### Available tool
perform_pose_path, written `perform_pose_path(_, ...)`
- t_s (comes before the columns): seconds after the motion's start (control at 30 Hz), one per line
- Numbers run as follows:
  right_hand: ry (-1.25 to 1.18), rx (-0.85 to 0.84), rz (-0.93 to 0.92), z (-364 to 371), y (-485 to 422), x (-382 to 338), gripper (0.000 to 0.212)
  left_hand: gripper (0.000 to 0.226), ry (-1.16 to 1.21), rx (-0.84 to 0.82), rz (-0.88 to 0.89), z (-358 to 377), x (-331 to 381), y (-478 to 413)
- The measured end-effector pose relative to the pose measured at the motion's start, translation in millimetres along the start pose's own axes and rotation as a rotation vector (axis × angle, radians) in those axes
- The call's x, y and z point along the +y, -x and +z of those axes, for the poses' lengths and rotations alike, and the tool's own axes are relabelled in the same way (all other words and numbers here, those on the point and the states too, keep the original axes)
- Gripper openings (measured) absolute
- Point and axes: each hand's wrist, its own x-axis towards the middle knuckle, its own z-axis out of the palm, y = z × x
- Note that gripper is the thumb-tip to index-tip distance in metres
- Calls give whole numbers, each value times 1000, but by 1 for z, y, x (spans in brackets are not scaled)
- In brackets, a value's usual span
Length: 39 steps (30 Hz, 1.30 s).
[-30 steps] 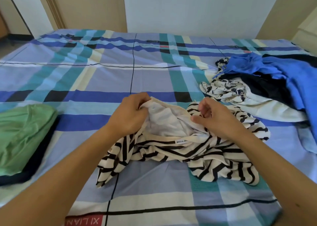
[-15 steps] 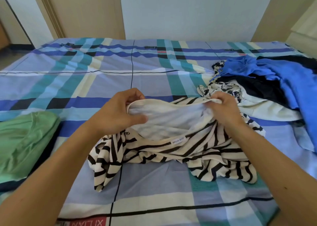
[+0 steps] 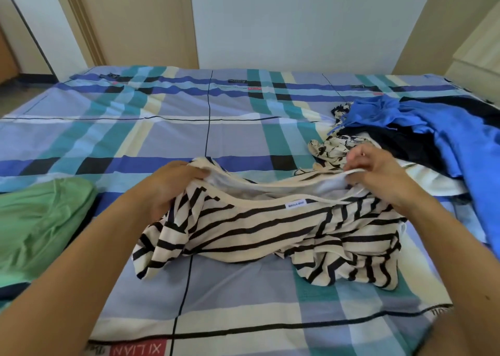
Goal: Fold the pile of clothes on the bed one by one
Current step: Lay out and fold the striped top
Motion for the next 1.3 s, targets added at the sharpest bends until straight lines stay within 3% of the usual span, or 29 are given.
perform_pose_path(0.07,119,-110,16,3,4,-1,24,23,136,-40,58,2,3,5)
perform_pose_path(0.13,164,-98,1,5,6,-3,10,28,146,-47,106,0,3,6)
perform_pose_path(0.27,120,269,-29,-3,4,-3,18,33,-154,-66,290,-11,5,7)
perform_pose_path(0.37,26,429,4,-7,3,-4,23,56,-497,-126,386,-18,4,8)
perform_pose_path(0.47,-113,365,53,-6,3,-6,28,62,-672,-222,479,-17,-5,3)
perform_pose_path(0.57,-258,309,72,-6,4,-10,23,39,-706,-117,651,-21,-8,-3)
perform_pose_path(0.73,-413,231,92,-8,6,-13,20,7,-500,224,740,-31,-3,-4)
perform_pose_path(0.83,-421,192,58,-8,8,-13,24,8,-418,435,744,-34,-2,-6)
perform_pose_path(0.97,-456,99,-13,-10,11,-13,29,16,-207,455,735,-37,-2,-8)
perform_pose_path(1.07,-338,-138,-84,-15,19,-13,17,18,-131,416,668,-36,-2,-8)
perform_pose_path(1.13,-123,-247,-82,-19,23,-14,38,18,-96,397,623,-36,-1,-7)
perform_pose_path(1.2,46,-240,-56,-17,21,-10,41,20,-113,382,604,-36,0,-6)
perform_pose_path(1.3,160,-105,-51,-11,14,1,26,13,-276,261,596,-32,3,0)
